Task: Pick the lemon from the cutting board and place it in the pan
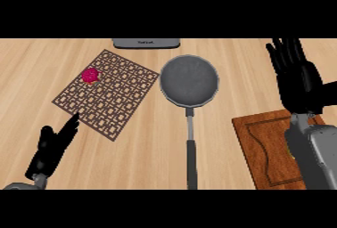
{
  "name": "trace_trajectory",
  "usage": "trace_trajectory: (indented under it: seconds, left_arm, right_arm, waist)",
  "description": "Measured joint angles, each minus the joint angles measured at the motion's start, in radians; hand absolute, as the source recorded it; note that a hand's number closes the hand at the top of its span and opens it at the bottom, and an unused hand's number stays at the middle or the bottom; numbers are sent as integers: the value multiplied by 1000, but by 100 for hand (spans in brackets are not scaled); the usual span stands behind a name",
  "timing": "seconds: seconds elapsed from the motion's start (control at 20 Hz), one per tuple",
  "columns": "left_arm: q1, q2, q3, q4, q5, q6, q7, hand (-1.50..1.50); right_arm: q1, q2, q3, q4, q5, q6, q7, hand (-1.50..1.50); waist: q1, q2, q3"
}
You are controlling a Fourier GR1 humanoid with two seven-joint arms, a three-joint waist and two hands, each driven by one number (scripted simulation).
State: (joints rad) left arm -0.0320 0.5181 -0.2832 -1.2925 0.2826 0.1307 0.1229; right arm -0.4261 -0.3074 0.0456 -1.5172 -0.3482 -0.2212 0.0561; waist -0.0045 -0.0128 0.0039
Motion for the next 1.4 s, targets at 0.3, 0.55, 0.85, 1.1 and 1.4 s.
trace_trajectory:
  seconds: [0.3, 0.55, 0.85, 1.1, 1.4]
  left_arm:
    - [-8, 26, 33, -86, -59, 81, -31, 0]
    - [14, 28, 56, -115, -70, 122, -58, 0]
    - [43, 14, 35, -164, -104, 154, -68, 0]
    - [63, 9, 16, -215, -127, 167, -61, 0]
    - [61, -2, 2, -258, -149, 173, -28, 0]
  right_arm:
    - [109, -79, -199, 48, 53, -191, -8, -150]
    - [298, -128, -326, 177, 161, -444, 91, -150]
    - [567, -157, -277, 109, 290, -576, 288, -150]
    - [730, -289, -191, -52, 378, -508, 525, -150]
    - [765, -460, -163, -276, 360, -332, 796, -150]
  waist:
    - [-23, 2, -1]
    - [-71, 4, -8]
    - [-54, 2, -11]
    - [-27, 6, -11]
    - [-6, 10, -8]
